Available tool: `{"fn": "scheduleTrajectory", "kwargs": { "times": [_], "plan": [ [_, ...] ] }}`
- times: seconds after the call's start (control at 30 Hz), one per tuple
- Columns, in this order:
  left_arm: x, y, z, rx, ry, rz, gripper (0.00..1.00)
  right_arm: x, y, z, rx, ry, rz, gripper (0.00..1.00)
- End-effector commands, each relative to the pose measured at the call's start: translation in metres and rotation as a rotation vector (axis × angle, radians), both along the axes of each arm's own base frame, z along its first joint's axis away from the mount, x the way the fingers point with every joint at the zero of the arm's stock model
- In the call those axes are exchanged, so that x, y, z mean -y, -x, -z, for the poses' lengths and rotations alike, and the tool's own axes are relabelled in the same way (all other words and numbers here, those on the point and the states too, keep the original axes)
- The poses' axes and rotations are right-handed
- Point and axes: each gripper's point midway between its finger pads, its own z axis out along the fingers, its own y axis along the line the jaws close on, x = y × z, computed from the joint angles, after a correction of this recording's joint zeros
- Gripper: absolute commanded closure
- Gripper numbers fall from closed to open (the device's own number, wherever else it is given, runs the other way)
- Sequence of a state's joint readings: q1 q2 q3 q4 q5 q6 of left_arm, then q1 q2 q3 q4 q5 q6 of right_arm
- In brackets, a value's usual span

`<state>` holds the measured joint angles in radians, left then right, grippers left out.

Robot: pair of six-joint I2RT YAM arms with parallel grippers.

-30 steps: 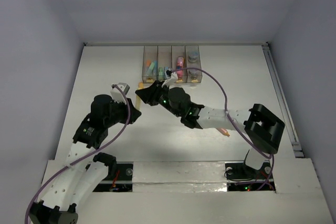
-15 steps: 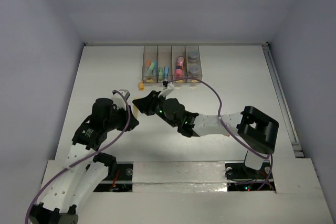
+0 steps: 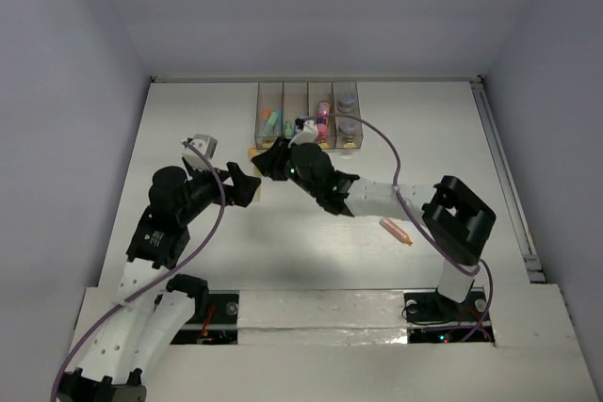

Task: Sort the stationery into containers
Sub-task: Place the pen at the center of the board.

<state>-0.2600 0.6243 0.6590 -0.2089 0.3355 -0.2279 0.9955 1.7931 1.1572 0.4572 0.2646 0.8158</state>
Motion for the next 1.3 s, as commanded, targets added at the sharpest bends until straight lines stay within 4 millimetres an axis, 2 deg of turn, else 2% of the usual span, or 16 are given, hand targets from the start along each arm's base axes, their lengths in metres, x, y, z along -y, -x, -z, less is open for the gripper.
{"fn": "scheduleTrajectory", "kwargs": {
  "times": [0.0,0.13,0.3,0.37,0.47,0.63,0.67,0.73,0.83,0.97,1.07,1.13,1.17,1.2,1.23,1.27],
  "plan": [
    [0.007,-0.009,-0.046,0.155,0.056,0.026,0.01,0.02,-0.074,-0.047,0.071,-0.015,0.096,1.0],
    [0.005,-0.005,-0.051,0.174,0.058,0.022,0.01,0.044,-0.133,-0.063,0.112,-0.015,0.176,1.0],
    [-0.002,0.001,-0.063,0.224,0.068,-0.014,0.01,0.047,-0.188,-0.038,0.138,0.117,0.19,1.0],
    [-0.003,0.002,-0.066,0.235,0.07,-0.016,0.01,0.037,-0.208,-0.031,0.153,0.136,0.177,1.0],
    [-0.004,0.006,-0.07,0.255,0.077,-0.016,0.01,0.029,-0.231,-0.016,0.155,0.204,0.177,1.0],
    [-0.001,0.008,-0.073,0.262,0.083,0.001,0.01,0.018,-0.249,0.004,0.157,0.262,0.169,0.99],
    [-0.001,0.008,-0.072,0.261,0.083,0.002,0.01,0.017,-0.251,0.006,0.159,0.269,0.165,0.7],
    [-0.002,0.009,-0.074,0.266,0.082,0.001,0.01,0.013,-0.252,0.004,0.173,0.273,0.152,0.24],
    [-0.002,0.009,-0.073,0.267,0.081,0.0,0.01,0.014,-0.246,-0.017,0.217,0.251,0.13,0.07],
    [0.0,0.007,-0.073,0.263,0.083,0.007,0.01,0.022,-0.23,-0.048,0.255,0.218,0.12,0.05],
    [0.001,0.008,-0.071,0.255,0.085,0.013,0.01,0.048,-0.203,-0.053,0.228,0.23,0.137,0.09],
    [0.001,0.01,-0.074,0.265,0.088,0.019,0.01,0.07,-0.182,-0.054,0.207,0.206,0.176,0.2],
    [0.002,0.011,-0.075,0.271,0.091,0.025,0.01,0.093,-0.153,-0.039,0.161,0.227,0.173,0.48],
    [0.002,0.013,-0.078,0.284,0.094,0.025,0.01,0.105,-0.137,-0.031,0.122,0.214,0.179,0.67],
    [0.002,0.014,-0.079,0.287,0.098,0.026,0.01,0.115,-0.117,-0.017,0.071,0.229,0.161,0.98],
    [0.001,0.015,-0.081,0.296,0.099,0.022,0.01,0.126,-0.098,-0.001,0.015,0.244,0.144,1.0]
  ]
}}
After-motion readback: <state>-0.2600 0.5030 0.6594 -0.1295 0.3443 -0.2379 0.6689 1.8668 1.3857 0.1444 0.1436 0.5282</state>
